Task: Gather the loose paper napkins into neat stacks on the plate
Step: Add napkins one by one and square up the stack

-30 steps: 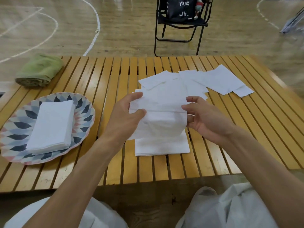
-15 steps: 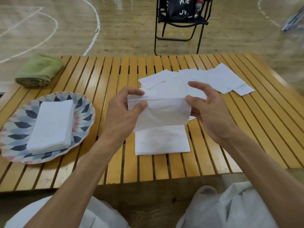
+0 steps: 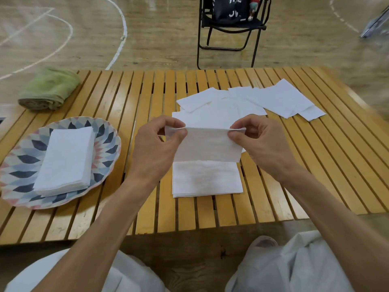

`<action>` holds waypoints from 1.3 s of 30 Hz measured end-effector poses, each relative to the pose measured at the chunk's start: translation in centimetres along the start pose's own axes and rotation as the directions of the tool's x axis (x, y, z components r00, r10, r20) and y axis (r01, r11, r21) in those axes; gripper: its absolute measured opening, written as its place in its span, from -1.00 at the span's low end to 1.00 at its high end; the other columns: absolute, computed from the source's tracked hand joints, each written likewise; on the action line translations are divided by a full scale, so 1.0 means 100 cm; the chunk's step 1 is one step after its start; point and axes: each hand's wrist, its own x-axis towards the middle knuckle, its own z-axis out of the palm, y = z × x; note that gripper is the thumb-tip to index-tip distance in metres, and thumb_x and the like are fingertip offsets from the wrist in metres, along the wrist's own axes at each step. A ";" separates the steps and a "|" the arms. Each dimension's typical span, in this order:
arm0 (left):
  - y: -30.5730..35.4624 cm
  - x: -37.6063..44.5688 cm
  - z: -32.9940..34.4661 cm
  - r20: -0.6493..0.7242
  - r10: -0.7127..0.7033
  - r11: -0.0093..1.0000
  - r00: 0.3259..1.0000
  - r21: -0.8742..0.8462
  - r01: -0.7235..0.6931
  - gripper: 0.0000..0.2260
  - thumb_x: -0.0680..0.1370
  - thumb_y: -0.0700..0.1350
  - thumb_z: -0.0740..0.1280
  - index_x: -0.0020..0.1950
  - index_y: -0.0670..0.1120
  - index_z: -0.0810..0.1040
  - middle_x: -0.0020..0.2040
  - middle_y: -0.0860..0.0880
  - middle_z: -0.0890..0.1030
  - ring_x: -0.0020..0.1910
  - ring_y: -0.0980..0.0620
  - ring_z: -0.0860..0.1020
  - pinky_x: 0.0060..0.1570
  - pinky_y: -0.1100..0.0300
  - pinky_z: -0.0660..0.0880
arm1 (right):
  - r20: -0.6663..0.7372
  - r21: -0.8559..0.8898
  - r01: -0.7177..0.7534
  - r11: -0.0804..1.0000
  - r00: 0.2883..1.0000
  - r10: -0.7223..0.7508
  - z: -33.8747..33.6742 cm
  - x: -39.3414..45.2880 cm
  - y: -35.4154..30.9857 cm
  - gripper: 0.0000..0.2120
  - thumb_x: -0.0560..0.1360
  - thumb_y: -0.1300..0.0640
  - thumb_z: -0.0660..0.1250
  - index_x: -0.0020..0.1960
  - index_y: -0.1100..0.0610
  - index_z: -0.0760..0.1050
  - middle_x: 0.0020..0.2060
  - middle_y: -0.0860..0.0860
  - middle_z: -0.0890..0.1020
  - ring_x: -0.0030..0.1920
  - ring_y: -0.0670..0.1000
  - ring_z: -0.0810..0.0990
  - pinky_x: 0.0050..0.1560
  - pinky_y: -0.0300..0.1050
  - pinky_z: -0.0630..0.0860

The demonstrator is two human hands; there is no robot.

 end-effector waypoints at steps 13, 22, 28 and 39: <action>0.003 0.004 -0.002 0.043 0.039 0.996 0.998 -0.087 -0.036 -0.88 0.57 -0.05 0.38 -0.07 0.19 0.52 -0.11 0.28 0.58 -0.13 0.23 0.56 -0.22 0.32 0.53 | 0.197 0.069 -0.141 0.988 0.972 0.125 -0.009 0.000 -0.001 -0.90 0.54 0.12 0.44 0.04 -0.04 0.65 -0.03 -0.08 0.72 -0.01 -0.05 0.70 0.01 -0.10 0.66; 0.001 0.005 -0.010 0.041 0.005 0.992 0.999 -0.124 0.000 -0.84 0.52 0.10 0.39 -0.09 0.02 0.59 -0.24 0.07 0.65 -0.29 0.13 0.60 -0.33 0.25 0.53 | 0.116 0.092 -0.114 0.989 0.988 0.103 -0.014 -0.001 -0.004 -0.87 0.63 0.11 0.31 0.07 -0.01 0.64 -0.26 0.00 0.72 -0.36 -0.01 0.66 -0.32 -0.21 0.56; 0.005 0.004 -0.011 0.051 0.041 0.968 0.998 -0.249 -0.027 -0.71 0.62 0.11 0.25 -0.09 -0.07 0.59 -0.25 0.03 0.65 -0.46 0.03 0.52 -0.38 0.30 0.47 | 0.042 0.498 -0.113 0.860 0.993 0.107 -0.010 0.000 -0.018 -0.54 0.68 -0.11 0.08 0.10 0.15 0.65 0.04 0.17 0.72 0.08 0.18 0.70 0.02 0.02 0.65; 0.000 0.001 0.012 0.449 -0.375 0.715 0.811 -0.417 0.562 -0.53 0.37 0.40 0.36 0.12 0.13 0.55 0.05 0.18 0.69 0.10 0.05 0.66 0.16 0.02 0.51 | 0.126 0.737 -0.134 0.662 0.990 0.060 -0.014 0.001 -0.020 -0.85 0.45 0.22 0.40 -0.04 0.09 0.71 0.01 0.00 0.70 0.09 0.01 0.67 -0.01 -0.16 0.63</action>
